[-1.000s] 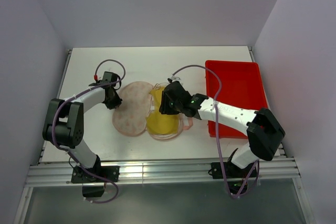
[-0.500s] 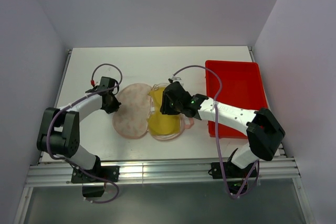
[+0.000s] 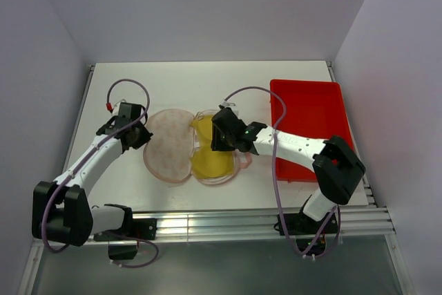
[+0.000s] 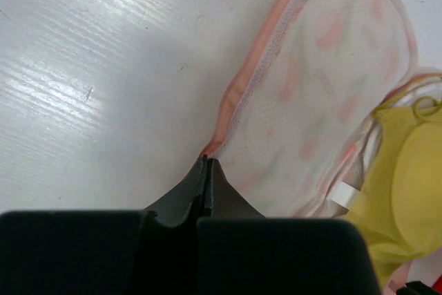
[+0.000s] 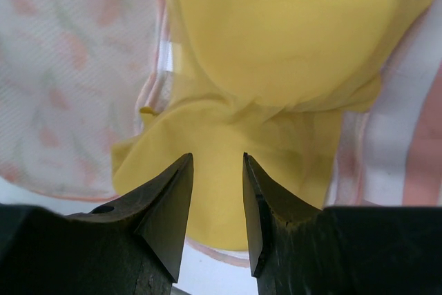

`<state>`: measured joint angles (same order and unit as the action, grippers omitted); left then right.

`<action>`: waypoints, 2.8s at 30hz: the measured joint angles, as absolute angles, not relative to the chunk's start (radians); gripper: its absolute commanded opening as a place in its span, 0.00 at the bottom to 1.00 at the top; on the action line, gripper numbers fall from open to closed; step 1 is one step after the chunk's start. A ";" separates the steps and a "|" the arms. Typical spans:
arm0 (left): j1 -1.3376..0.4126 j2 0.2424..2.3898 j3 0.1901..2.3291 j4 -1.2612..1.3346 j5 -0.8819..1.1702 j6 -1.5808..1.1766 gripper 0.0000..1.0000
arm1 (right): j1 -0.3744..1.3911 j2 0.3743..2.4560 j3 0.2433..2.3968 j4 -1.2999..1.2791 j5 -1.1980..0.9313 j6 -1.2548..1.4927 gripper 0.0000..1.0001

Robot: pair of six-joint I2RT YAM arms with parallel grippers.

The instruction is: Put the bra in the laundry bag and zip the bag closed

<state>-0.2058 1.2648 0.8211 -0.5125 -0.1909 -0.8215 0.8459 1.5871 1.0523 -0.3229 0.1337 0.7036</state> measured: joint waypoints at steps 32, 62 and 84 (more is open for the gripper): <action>-0.252 1.149 1.053 -0.657 -0.053 -0.808 0.00 | 0.799 1.789 1.187 -0.352 0.167 0.671 0.40; -0.680 1.465 1.201 -0.577 -0.081 -0.883 0.00 | 0.781 1.726 1.187 -0.358 0.184 0.696 0.44; -0.831 1.727 1.229 -0.403 -0.056 -0.911 0.45 | 0.688 1.476 1.021 -0.421 0.270 0.716 0.45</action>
